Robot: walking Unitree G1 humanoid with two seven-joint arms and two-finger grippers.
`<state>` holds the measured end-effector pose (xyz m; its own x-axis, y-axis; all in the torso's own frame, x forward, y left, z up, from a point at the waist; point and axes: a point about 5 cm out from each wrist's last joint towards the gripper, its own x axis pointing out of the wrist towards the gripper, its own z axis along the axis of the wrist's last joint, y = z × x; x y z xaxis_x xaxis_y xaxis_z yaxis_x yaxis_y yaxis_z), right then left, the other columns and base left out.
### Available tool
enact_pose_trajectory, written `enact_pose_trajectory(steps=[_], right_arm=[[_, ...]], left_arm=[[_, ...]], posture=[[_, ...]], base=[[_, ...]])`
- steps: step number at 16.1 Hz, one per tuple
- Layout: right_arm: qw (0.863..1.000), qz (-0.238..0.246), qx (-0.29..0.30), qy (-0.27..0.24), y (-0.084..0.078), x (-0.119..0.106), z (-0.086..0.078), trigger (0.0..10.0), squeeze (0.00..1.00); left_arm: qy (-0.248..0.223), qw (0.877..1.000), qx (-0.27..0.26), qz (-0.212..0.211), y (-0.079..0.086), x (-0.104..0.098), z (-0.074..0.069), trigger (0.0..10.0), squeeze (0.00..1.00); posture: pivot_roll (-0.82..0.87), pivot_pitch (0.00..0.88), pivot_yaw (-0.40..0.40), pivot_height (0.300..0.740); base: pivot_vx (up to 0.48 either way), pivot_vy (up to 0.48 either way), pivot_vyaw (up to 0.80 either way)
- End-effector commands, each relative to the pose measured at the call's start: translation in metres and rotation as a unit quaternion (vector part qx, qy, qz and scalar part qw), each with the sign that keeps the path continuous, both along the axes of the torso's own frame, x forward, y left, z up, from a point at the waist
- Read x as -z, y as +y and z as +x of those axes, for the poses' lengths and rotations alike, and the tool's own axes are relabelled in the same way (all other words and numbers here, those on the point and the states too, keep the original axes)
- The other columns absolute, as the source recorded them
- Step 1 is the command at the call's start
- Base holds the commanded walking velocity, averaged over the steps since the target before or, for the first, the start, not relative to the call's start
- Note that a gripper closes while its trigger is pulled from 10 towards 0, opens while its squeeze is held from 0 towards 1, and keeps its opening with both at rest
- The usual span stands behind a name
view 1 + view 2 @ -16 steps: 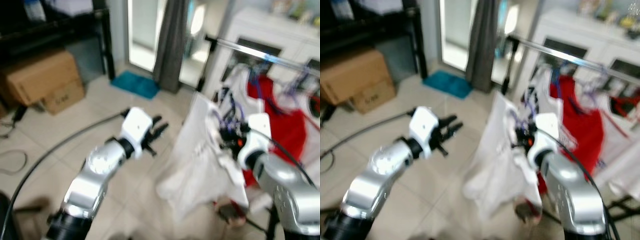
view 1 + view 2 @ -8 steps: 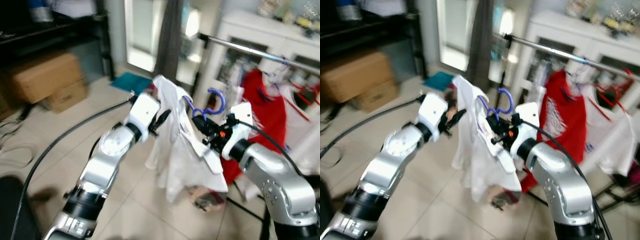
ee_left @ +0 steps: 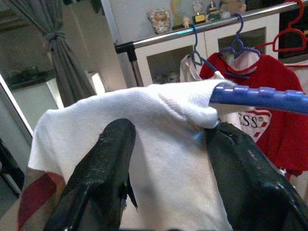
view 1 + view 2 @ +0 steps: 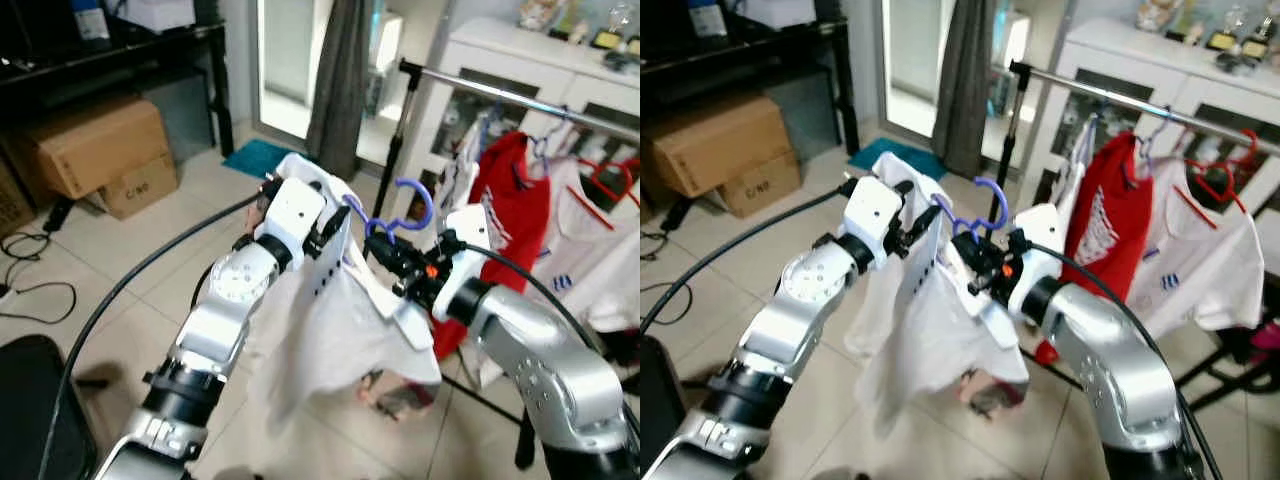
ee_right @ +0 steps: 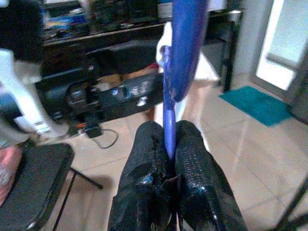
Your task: Hang hanger
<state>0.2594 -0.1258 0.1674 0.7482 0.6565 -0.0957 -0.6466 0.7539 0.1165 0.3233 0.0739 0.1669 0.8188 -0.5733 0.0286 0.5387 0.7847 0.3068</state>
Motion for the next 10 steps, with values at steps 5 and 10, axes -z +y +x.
enact_pose_trajectory(steps=[5,10], right_arm=[[0.999,0.002,-0.022,-0.027,0.007,-0.012,0.003,0.0,0.00],[0.999,0.002,-0.026,-0.027,0.008,-0.013,0.004,0.0,0.00]], left_arm=[[0.008,0.999,0.043,0.016,-0.012,0.006,-0.009,10.0,0.00],[0.001,1.000,-0.010,0.008,-0.002,0.005,0.000,10.0,0.00]], posture=[[-0.04,0.000,-0.072,0.740],[-0.04,0.000,-0.076,0.740]], base=[[0.000,0.000,0.00],[0.000,0.000,0.00]])
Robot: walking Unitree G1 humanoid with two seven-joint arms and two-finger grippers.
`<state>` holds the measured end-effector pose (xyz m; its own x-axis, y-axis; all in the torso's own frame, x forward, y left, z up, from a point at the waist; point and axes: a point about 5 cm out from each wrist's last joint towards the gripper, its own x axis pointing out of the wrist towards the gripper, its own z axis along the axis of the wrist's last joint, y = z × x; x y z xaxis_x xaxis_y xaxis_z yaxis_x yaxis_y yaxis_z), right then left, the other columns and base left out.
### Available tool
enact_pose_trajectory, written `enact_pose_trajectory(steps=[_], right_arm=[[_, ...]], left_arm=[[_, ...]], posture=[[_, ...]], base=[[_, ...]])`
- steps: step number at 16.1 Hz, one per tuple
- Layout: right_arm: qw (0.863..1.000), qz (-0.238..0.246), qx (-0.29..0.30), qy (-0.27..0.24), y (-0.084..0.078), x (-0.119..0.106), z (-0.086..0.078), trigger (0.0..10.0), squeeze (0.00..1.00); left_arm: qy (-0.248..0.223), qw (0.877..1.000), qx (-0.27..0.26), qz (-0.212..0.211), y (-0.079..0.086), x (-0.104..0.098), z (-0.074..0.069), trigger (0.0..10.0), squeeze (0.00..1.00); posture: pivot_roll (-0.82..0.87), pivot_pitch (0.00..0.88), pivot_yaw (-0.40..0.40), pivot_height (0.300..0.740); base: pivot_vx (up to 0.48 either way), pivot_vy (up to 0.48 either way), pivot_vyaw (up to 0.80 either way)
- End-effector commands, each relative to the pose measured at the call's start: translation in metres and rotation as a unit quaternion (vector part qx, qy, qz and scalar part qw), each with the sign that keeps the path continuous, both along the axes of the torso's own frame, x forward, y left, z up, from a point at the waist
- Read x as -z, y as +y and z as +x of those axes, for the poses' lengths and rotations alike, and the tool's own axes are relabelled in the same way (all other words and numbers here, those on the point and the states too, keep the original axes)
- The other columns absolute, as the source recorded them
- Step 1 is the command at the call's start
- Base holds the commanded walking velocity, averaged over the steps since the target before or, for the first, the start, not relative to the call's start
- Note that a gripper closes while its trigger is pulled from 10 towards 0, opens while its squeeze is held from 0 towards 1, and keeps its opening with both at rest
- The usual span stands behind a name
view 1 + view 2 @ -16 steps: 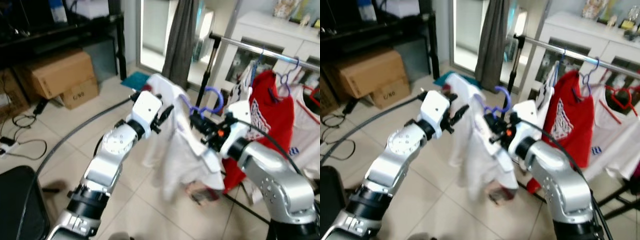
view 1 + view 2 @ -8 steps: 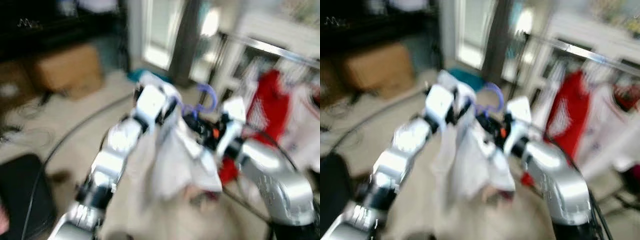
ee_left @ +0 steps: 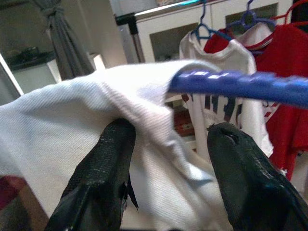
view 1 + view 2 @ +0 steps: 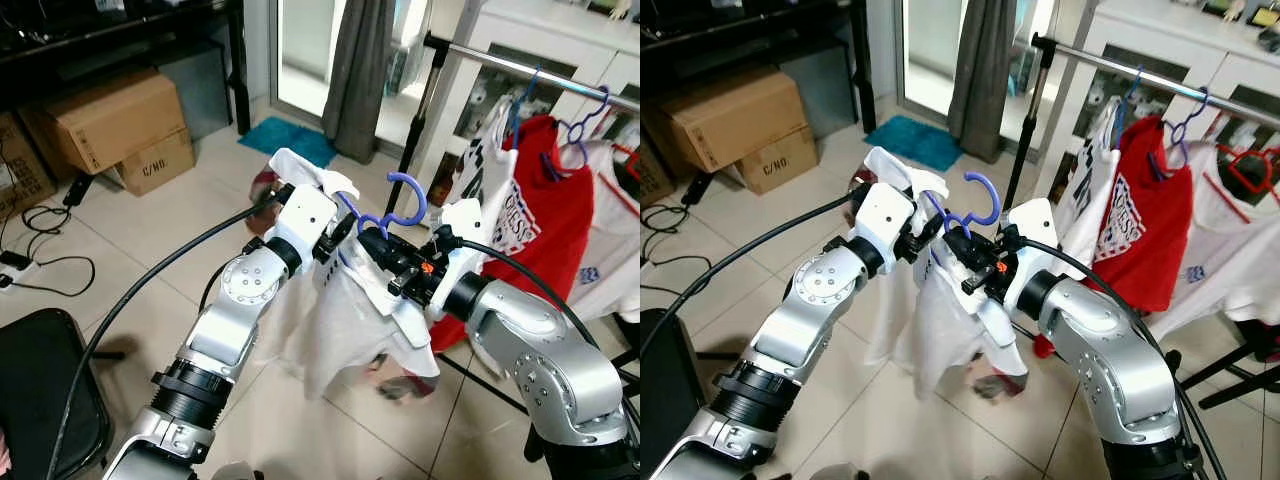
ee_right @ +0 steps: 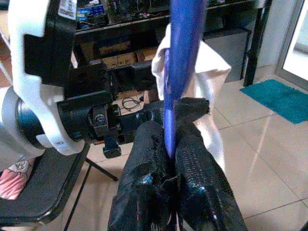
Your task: Hang hanger
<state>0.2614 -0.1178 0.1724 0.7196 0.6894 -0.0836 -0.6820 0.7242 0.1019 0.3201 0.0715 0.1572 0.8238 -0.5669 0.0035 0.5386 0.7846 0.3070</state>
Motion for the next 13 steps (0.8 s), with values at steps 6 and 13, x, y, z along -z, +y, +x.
enact_pose_trajectory(steps=[6,13], right_arm=[[1.000,-0.004,0.031,-0.003,-0.0071,-0.0024,0.0079,0.0,0.00],[0.999,-0.003,0.033,-0.001,-0.0080,-0.0022,0.0094,0.0,0.00]], left_arm=[[-0.018,0.999,-0.028,-0.006,0.0017,-0.0067,0.0029,0.0,0.00],[-0.021,0.999,-0.047,-0.006,0.0060,-0.0055,0.0036,0.0,0.00]], posture=[[-0.04,0.000,-0.082,0.740],[-0.03,0.000,-0.087,0.740]], base=[[0.000,0.000,0.00],[0.000,0.000,0.00]])
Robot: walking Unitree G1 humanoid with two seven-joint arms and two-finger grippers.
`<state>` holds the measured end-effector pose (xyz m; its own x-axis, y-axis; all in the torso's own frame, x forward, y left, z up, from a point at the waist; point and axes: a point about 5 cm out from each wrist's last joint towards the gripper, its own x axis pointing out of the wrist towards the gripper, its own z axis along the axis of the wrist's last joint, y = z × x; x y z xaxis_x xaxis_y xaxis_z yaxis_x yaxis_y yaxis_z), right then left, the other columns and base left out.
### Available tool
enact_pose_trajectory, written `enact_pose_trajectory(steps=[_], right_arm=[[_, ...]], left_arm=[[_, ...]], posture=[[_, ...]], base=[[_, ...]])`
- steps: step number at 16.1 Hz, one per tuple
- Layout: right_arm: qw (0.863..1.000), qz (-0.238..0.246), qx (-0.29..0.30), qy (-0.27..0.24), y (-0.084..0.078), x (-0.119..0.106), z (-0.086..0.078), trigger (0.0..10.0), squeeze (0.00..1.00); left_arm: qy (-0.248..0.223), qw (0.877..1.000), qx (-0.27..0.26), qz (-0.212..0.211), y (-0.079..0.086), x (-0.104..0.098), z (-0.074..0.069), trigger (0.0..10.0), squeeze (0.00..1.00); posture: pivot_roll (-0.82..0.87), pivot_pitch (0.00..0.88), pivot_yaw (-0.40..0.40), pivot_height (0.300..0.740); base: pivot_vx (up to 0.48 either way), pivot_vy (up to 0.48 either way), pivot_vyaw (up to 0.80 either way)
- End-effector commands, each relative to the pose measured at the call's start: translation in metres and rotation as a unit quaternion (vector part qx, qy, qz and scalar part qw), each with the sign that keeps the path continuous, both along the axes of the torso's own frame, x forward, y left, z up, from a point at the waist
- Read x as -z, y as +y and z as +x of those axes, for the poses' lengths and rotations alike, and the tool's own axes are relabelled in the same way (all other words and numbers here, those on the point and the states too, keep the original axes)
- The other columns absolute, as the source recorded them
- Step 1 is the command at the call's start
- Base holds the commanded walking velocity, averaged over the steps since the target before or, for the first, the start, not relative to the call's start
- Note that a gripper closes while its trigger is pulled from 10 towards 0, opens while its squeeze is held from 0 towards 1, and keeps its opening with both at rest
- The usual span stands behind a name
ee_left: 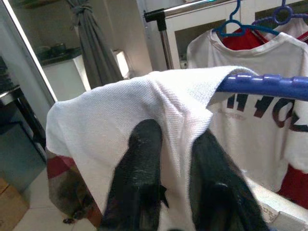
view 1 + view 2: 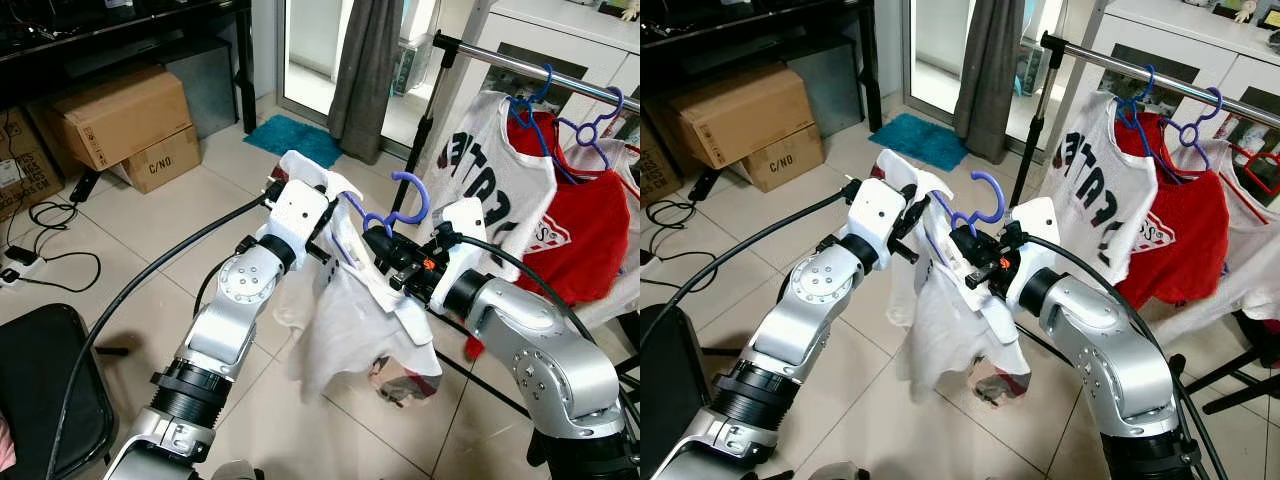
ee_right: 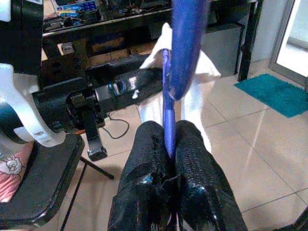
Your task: Hang hanger
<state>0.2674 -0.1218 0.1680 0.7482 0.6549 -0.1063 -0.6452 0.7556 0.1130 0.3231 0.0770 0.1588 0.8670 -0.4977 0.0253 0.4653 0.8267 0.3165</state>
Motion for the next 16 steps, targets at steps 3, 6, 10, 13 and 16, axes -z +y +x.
enact_pose_trajectory(steps=[3,6,10,13,16], right_arm=[[1.000,0.001,0.007,-0.013,-0.004,-0.007,0.004,0.0,0.00],[1.000,0.000,0.006,-0.013,-0.004,-0.007,0.004,0.0,0.00],[0.999,-0.031,0.009,-0.007,-0.007,-0.002,0.005,0.0,0.00],[0.996,-0.086,0.005,0.003,-0.018,0.011,0.001,0.0,0.00],[0.992,-0.128,-0.007,0.014,-0.031,0.020,-0.005,0.0,0.00]], left_arm=[[-0.005,1.000,-0.011,-0.004,0.004,-0.002,0.002,0.0,0.00],[-0.004,1.000,-0.022,-0.003,0.010,-0.003,0.006,0.0,0.00],[-0.012,1.000,-0.022,-0.007,0.016,-0.011,0.008,0.0,0.00],[-0.032,0.999,-0.036,-0.020,0.023,-0.028,0.012,0.0,0.00],[-0.051,0.997,-0.046,-0.037,0.036,-0.050,0.020,0.0,0.00]], posture=[[-0.03,0.000,-0.090,0.740],[-0.03,0.000,-0.092,0.740],[-0.03,0.000,-0.092,0.740],[-0.03,0.000,-0.090,0.740],[-0.03,0.000,-0.086,0.740]], base=[[0.000,0.000,0.00],[0.000,0.000,0.00],[0.000,0.000,0.00],[0.000,0.000,0.00],[0.000,0.000,0.00]])
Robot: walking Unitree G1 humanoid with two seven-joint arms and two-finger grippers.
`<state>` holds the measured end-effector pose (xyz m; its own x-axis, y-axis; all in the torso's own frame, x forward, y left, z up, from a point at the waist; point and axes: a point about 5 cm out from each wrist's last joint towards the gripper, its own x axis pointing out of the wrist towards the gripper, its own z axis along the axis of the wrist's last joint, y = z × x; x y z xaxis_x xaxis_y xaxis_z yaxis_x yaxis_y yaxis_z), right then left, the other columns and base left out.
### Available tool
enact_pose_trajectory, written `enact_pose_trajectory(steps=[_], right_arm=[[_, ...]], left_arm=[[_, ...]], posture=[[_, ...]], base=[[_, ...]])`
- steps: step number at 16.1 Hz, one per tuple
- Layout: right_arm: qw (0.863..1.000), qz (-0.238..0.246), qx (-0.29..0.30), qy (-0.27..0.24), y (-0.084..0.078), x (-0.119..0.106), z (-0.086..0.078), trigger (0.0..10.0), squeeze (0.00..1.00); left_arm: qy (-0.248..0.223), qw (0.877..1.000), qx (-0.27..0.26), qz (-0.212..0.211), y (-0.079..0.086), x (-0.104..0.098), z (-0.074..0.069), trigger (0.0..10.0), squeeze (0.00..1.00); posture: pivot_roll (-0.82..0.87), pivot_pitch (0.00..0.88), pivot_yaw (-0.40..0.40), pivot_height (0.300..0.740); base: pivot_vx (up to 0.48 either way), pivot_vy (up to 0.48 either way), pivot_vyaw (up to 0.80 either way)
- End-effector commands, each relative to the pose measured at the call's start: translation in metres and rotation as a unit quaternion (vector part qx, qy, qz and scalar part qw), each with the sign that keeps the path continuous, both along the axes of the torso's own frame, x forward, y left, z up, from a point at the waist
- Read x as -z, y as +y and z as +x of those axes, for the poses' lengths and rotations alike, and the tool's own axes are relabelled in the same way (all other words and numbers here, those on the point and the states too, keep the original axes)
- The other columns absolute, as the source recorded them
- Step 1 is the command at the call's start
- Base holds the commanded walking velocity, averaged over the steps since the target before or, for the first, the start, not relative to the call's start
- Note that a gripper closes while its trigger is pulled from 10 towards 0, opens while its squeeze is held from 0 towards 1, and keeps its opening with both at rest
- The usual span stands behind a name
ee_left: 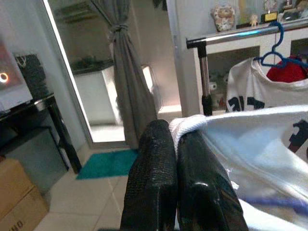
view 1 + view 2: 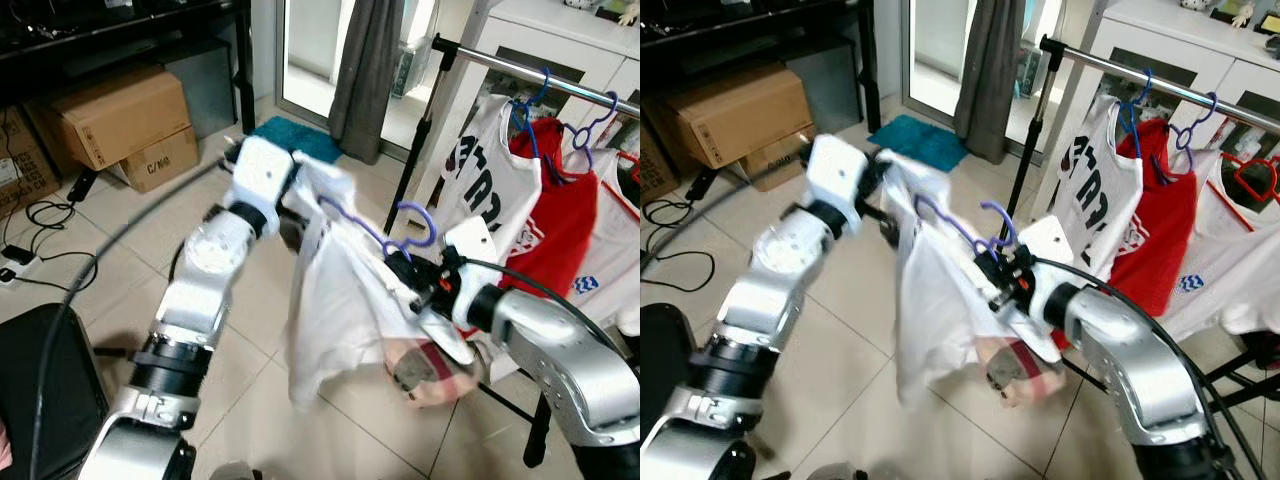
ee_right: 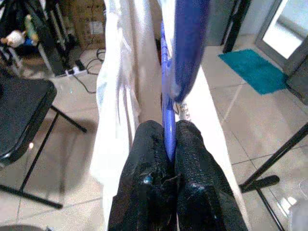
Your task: Hang hanger
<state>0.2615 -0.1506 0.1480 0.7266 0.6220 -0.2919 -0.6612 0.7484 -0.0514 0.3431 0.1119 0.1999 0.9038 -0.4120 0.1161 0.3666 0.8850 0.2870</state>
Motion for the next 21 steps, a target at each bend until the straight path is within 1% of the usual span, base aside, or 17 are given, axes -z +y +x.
enact_pose_trajectory(steps=[1,3,4,5,6,7,8,10,11,12,13,15,16,18,19,20,21], right_arm=[[1.000,-0.012,0.003,0.001,-0.008,0.001,-0.001,0.0,0.00],[1.000,0.005,0.009,-0.006,-0.014,-0.003,-0.002,0.0,0.00],[1.000,0.016,0.001,-0.010,-0.016,-0.006,-0.003,0.0,0.00],[0.999,0.033,-0.023,-0.023,-0.017,-0.013,-0.009,0.0,0.00],[0.996,0.069,-0.047,-0.030,-0.018,-0.023,-0.015,0.0,0.00],[0.994,0.089,-0.052,-0.033,-0.019,-0.028,-0.017,0.0,0.00],[0.991,0.111,-0.058,-0.039,-0.023,-0.034,-0.019,0.0,0.00],[0.989,0.116,-0.080,-0.039,-0.023,-0.035,-0.023,0.0,0.00],[0.985,0.127,-0.115,-0.031,-0.018,-0.036,-0.031,0.0,0.00],[0.984,0.128,-0.117,-0.030,-0.016,-0.035,-0.032,0.0,0.00],[0.984,0.134,-0.109,-0.032,-0.015,-0.036,-0.030,0.0,0.00],[0.984,0.166,-0.049,-0.039,-0.014,-0.039,-0.017,0.0,0.00],[0.981,0.187,-0.002,-0.045,-0.012,-0.040,-0.007,0.0,0.00],[0.968,0.241,0.033,-0.058,-0.011,-0.047,0.001,0.0,0.00],[0.958,0.273,0.055,-0.068,-0.012,-0.054,0.006,0.0,0.00],[0.949,0.295,0.079,-0.075,-0.014,-0.059,0.010,0.0,0.00],[0.945,0.303,0.089,-0.080,-0.015,-0.061,0.013,0.0,0.00]], left_arm=[[-0.021,1.000,-0.006,-0.016,0.007,-0.018,0.003,0.0,0.00],[-0.023,0.999,-0.030,-0.017,0.019,-0.023,0.007,0.0,0.00],[-0.023,0.999,-0.044,-0.014,0.026,-0.024,0.009,0.0,0.00],[-0.021,0.997,-0.071,-0.009,0.040,-0.024,0.014,0.0,0.00],[-0.016,0.995,-0.102,-0.005,0.058,-0.025,0.020,0.0,0.00],[-0.014,0.993,-0.118,0.003,0.067,-0.025,0.023,0.0,0.00],[-0.007,0.990,-0.139,0.008,0.084,-0.026,0.029,0.0,0.00],[-0.004,0.989,-0.150,-0.009,0.093,-0.030,0.034,0.0,0.00],[0.001,0.989,-0.144,-0.030,0.095,-0.034,0.039,0.0,0.00],[0.001,0.990,-0.135,-0.031,0.092,-0.035,0.040,0.0,0.00],[0.007,0.992,-0.115,-0.041,0.085,-0.035,0.042,0.0,0.00],[0.040,0.997,-0.059,-0.043,0.062,-0.022,0.044,0.0,0.00],[0.059,0.997,-0.035,-0.043,0.046,-0.010,0.041,0.0,0.00],[0.085,0.995,-0.011,-0.050,0.026,0.008,0.035,0.0,0.00],[0.099,0.993,0.009,-0.059,0.011,0.018,0.029,0.0,0.00],[0.110,0.991,0.032,-0.064,-0.003,0.026,0.021,0.0,0.00],[0.115,0.990,0.043,-0.066,-0.010,0.029,0.018,0.0,0.00]], posture=[[-0.03,0.000,-0.084,0.740],[-0.03,0.000,-0.083,0.740],[-0.03,0.000,-0.083,0.740],[-0.03,0.000,-0.082,0.740],[-0.03,0.000,-0.082,0.740],[-0.03,0.000,-0.083,0.740],[-0.03,0.000,-0.081,0.740],[-0.03,0.000,-0.078,0.740],[-0.03,0.000,-0.078,0.740],[-0.03,0.000,-0.078,0.740],[-0.03,0.000,-0.078,0.740],[-0.03,0.000,-0.078,0.740],[-0.03,0.000,-0.071,0.740],[-0.03,0.000,-0.071,0.740],[-0.03,0.000,-0.065,0.740],[-0.03,0.000,-0.064,0.740],[-0.03,0.000,-0.064,0.740]], base=[[0.000,0.000,0.00],[0.000,0.000,0.00],[0.000,0.000,0.00],[0.000,0.000,0.00],[0.000,0.000,0.00],[0.000,0.000,0.00],[0.000,0.000,0.00],[0.000,0.000,0.00],[0.000,0.000,0.00],[0.000,0.000,0.00],[0.000,0.000,0.00],[0.000,0.000,0.00],[0.000,0.000,0.00],[0.000,0.000,0.00],[0.000,0.000,0.00],[0.000,0.000,0.00],[0.000,0.000,0.00]])
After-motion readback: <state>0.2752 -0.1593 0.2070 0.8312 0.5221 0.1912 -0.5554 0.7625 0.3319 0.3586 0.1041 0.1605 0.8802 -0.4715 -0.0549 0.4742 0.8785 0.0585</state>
